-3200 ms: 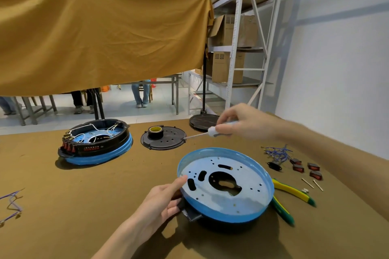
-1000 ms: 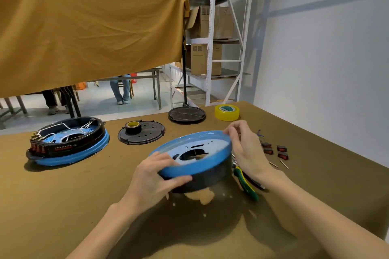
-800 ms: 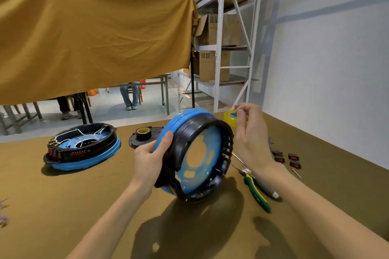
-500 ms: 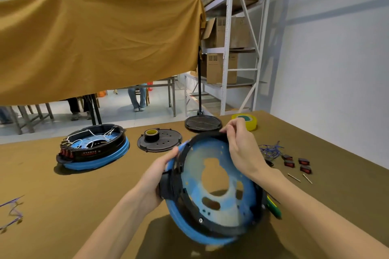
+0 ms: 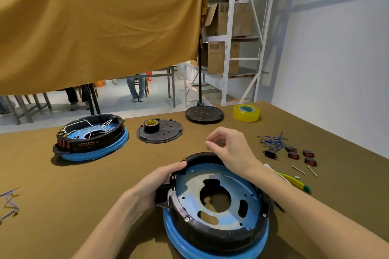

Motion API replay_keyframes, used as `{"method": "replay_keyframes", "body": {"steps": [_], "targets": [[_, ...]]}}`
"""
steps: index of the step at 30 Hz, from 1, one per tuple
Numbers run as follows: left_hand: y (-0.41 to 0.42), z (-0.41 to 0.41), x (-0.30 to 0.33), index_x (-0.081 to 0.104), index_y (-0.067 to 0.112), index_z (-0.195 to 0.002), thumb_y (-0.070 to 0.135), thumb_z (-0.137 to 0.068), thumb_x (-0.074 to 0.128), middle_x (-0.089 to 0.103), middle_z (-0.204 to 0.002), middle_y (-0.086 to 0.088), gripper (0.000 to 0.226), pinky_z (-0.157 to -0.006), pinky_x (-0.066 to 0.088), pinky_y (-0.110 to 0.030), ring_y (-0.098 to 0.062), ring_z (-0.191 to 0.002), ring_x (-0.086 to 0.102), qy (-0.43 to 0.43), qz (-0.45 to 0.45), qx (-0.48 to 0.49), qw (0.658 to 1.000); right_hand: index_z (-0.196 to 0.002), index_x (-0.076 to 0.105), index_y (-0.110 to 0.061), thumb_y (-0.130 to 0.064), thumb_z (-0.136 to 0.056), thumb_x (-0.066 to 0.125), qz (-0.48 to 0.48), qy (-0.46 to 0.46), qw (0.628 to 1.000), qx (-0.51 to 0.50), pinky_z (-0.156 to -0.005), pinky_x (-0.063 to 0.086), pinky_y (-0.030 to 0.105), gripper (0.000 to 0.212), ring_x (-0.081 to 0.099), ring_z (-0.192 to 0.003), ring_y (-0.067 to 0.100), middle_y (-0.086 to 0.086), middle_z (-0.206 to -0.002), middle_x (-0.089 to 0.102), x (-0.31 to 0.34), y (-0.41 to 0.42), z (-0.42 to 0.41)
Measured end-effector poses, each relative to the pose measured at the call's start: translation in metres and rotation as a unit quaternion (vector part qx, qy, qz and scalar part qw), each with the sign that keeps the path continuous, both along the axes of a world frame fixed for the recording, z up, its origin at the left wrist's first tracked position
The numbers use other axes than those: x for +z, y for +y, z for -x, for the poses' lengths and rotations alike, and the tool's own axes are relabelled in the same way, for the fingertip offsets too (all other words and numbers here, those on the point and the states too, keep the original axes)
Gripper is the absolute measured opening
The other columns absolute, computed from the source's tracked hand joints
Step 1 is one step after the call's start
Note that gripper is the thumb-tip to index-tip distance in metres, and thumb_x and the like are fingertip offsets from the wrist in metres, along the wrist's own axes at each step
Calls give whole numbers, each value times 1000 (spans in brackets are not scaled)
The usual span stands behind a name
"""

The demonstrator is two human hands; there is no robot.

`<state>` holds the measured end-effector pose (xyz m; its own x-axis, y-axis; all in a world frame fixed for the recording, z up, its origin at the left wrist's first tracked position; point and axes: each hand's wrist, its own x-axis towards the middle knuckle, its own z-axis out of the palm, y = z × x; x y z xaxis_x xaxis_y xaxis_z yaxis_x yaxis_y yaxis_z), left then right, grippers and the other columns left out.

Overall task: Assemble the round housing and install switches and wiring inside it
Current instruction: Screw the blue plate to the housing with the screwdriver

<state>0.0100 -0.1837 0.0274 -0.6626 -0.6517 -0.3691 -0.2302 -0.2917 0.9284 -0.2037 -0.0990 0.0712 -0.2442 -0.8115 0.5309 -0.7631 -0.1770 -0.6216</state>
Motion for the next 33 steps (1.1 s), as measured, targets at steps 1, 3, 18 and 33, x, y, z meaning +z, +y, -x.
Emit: {"method": "replay_keyframes", "body": {"steps": [1,3,18,33], "targets": [[-1,5,-2,76,23,-115,69,-71,78,78,-112,-12,64,-84,61,-40,-30,-101,76,2,13,1,1000,-97,78,-13,-13,-92,76,-4,-1,1000,12,-75,57,19,6,69,-79,6,-5,-86,75,0,-3,-2],[-3,15,-4,81,27,-106,65,-85,70,77,-115,-12,46,-99,56,-47,-31,-109,73,13,36,20,999,-98,82,-13,-12,-90,77,-14,-5,999,35,-74,57,17,10,71,-78,5,-4,-87,77,-2,-8,-7],[-4,27,-25,82,31,-104,35,-101,60,80,-106,0,22,-77,57,-21,-16,-100,75,105,144,64,982,-97,83,-21,-16,-89,78,-44,42,995,73,-80,53,18,11,66,-88,4,-11,-93,70,-25,-28,-13],[1,25,-26,82,30,-107,34,-102,58,79,-108,-2,24,-86,56,-29,-18,-102,74,135,135,76,979,-116,65,-21,-5,-89,73,-123,141,976,112,-93,54,31,32,66,-91,7,-6,-93,74,-3,-27,-15]]}}
